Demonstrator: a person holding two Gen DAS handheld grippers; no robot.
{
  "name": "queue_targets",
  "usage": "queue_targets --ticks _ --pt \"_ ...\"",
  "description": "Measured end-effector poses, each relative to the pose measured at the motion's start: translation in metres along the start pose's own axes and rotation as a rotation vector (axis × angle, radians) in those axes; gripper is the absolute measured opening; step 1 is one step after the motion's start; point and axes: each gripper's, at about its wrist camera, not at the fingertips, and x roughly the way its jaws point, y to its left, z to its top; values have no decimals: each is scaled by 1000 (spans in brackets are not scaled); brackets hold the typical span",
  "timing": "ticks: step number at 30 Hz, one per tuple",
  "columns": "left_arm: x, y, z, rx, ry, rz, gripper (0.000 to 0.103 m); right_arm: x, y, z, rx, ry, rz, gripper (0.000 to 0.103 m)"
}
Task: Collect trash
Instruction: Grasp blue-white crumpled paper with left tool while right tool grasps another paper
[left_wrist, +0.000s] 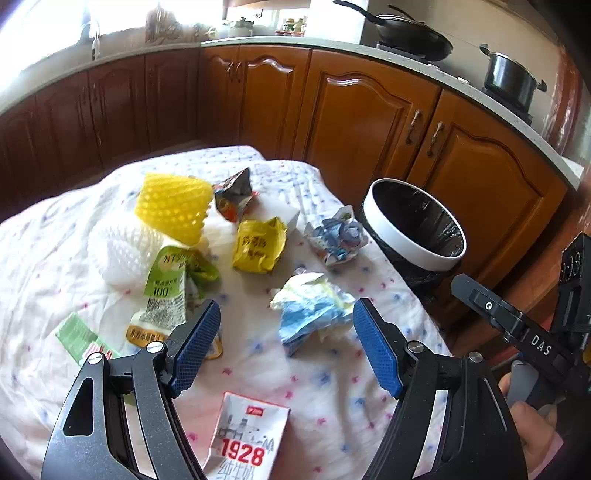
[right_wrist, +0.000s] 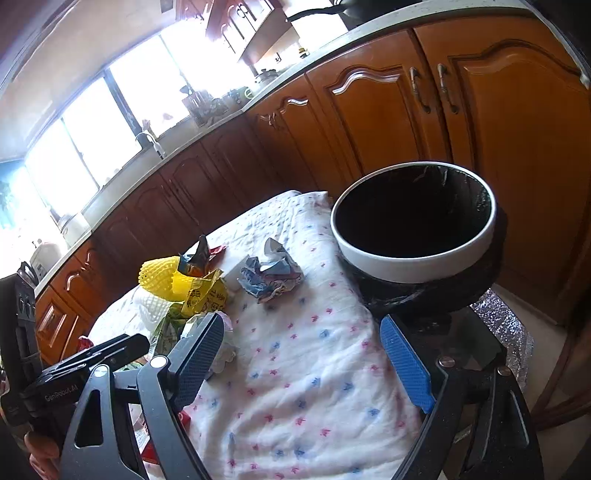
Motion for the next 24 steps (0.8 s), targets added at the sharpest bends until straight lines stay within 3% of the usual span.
queue_targets --ticks 13,23,24 --pt "20 2 -7 -10 95 -88 77 37 12 16 -44 42 49 88" --pt "56 -9 -1 21 164 -28 77 103 21 44 -96 133 53 79" --pt "60 -8 0 15 168 -24 77 112 21 44 -100 150 52 75"
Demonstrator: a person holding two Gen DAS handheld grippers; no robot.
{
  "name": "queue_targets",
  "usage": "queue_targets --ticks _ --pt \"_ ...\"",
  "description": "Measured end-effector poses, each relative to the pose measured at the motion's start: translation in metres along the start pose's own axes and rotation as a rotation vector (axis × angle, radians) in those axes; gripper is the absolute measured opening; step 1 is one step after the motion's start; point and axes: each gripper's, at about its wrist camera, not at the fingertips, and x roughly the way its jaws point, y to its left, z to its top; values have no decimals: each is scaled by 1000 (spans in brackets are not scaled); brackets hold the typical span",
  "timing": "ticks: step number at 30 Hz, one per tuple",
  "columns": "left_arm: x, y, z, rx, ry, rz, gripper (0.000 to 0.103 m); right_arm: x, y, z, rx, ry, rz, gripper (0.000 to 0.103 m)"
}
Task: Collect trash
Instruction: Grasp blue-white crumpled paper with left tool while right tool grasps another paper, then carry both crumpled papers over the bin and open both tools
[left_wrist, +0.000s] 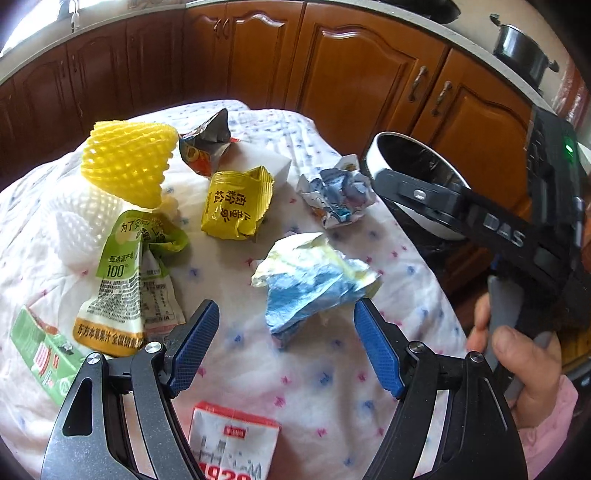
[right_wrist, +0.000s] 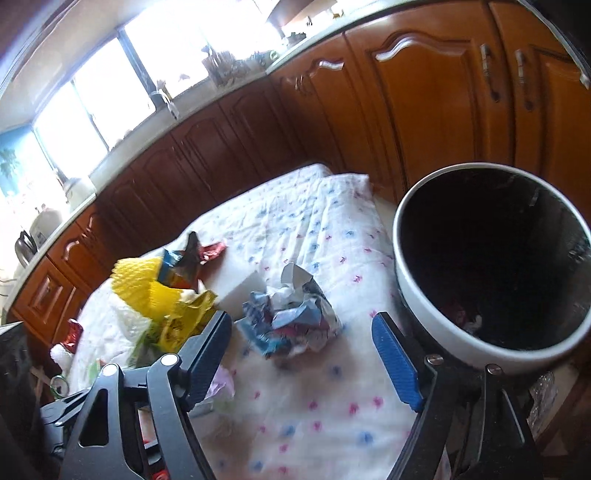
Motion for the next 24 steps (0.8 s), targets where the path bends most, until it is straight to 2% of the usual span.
queue_targets --ticks 2,3,4,5,6,7,8,9,19,20,21,22,24 --pt "4 2 2 -5 2 5 77 12 -2 1 1 27 3 62" --pt "5 3 4 -10 2 7 77 17 -3 2 5 38 6 48" --pt "5 3 5 -15 1 8 76 20 -4 1 9 47 13 43" --pt "6 5 6 -22 3 5 69 22 -5 1 13 50 28 41" --pt "8 6 7 -29 10 -5 56 21 -5 0 8 45 27 36" --pt "9 8 8 -36 16 -14 48 18 -3 0 -5 34 21 31" --pt "12 10 9 -45 28 -29 33 15 -2 0 -12 27 20 21" --pt "15 11 8 -48 37 -37 27 10 -1 -1 -15 15 28 0" --pt "-10 4 2 4 -35 -62 23 -20 1 -4 -19 -30 14 1" --pt "-13 6 3 0 -40 -65 23 -21 2 -3 -21 -35 13 6" --pt "-16 7 4 -4 -46 -67 23 -21 2 -1 -15 -37 18 14" --pt "-19 9 4 -7 -51 -67 23 -19 2 0 -10 -30 18 31" --pt "-24 14 4 -19 -59 -67 23 -9 1 3 5 -11 20 50"
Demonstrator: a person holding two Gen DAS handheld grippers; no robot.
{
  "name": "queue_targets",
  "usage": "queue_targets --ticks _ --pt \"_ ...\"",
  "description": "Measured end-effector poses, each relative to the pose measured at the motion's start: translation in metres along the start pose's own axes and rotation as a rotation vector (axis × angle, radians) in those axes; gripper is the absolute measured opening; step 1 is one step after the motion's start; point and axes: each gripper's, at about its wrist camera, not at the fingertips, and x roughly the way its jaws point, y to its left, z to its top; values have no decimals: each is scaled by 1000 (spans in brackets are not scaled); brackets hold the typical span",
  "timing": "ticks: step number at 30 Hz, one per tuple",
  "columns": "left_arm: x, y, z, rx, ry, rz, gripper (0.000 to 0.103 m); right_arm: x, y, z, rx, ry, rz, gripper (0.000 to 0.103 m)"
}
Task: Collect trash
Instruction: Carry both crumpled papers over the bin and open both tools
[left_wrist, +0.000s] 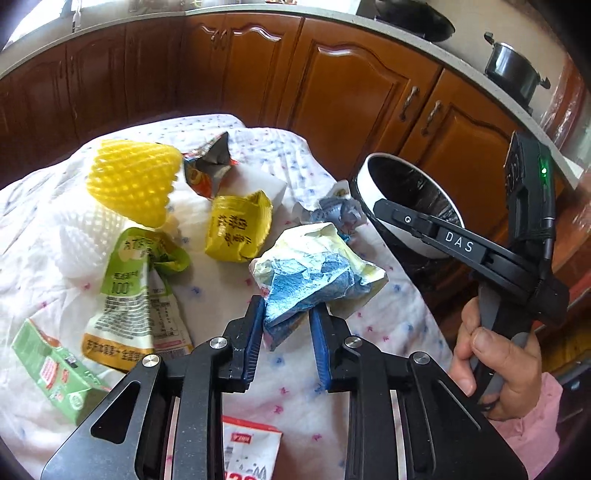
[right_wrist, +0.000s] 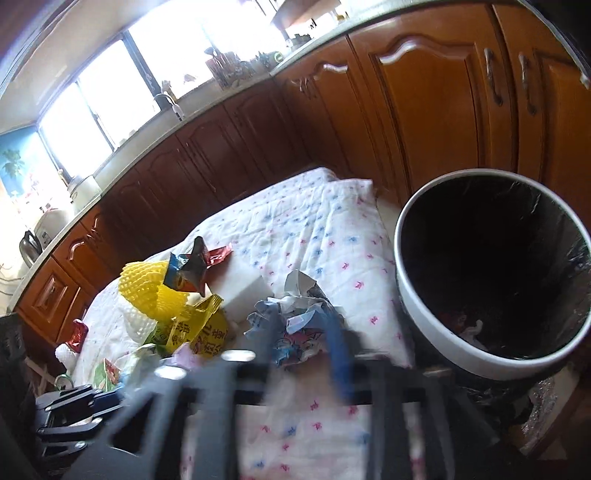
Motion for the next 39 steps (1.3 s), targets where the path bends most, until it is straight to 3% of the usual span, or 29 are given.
queue_targets --ticks 5,8,9,10,23,31,39 --pt "-5 9 0 -18 -10 7 23 31 -2 0 13 62 -16 50" --pt "-7 12 1 -26 -14 11 23 34 -4 -3 27 74 12 29" --pt "-7 14 1 -31 -14 12 23 29 -2 -4 18 61 24 15" --pt "-8 15 1 -34 -14 13 23 23 -1 -4 19 51 38 13" --pt "-9 -9 7 4 -19 -17 23 -61 -15 -18 65 -76 51 11" --pt "-4 -52 21 77 -35 -54 23 -112 -52 -19 120 -164 -12 11" --pt "18 -96 40 146 -22 -79 23 -129 -88 -13 172 -198 -55 11"
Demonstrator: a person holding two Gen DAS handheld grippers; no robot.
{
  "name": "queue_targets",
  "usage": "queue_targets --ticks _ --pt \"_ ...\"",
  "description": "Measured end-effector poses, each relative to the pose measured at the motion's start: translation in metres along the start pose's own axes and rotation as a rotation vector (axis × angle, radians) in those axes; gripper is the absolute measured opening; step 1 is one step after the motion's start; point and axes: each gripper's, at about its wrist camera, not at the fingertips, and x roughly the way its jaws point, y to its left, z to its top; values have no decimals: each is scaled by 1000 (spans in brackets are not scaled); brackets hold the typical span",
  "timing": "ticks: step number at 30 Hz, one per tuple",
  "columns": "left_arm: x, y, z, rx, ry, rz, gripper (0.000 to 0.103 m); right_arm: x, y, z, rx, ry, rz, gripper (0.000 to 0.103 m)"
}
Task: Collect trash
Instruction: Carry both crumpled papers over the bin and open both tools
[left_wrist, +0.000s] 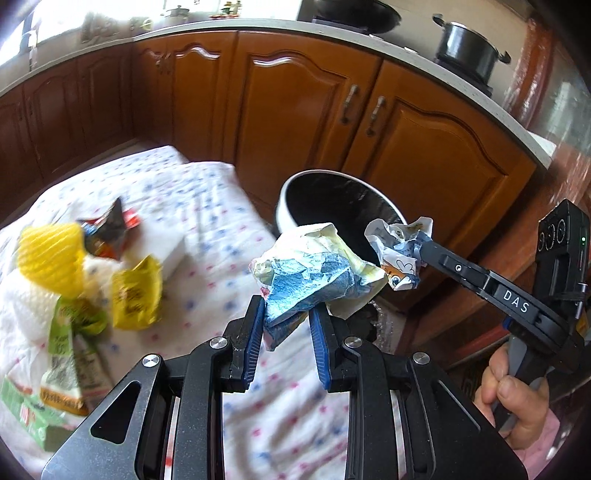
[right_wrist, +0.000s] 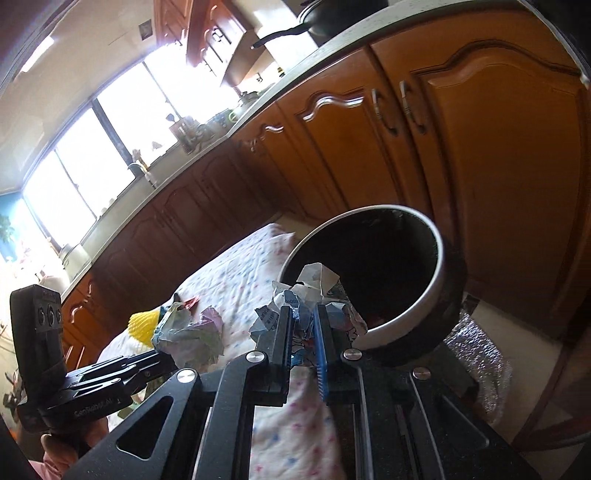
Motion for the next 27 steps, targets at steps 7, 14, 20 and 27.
queue_targets --ticks 7,14,20,27 --pt "24 -20 28 47 25 -10 23 7 -14 17 10 -14 -19 11" --pt "59 -38 60 96 51 25 24 22 -26 33 3 -5 -50 11" --pt "86 -51 79 133 89 40 24 39 -43 42 27 28 -75 11" --pt "114 -53 89 144 140 48 24 50 -51 43 38 50 -94 12"
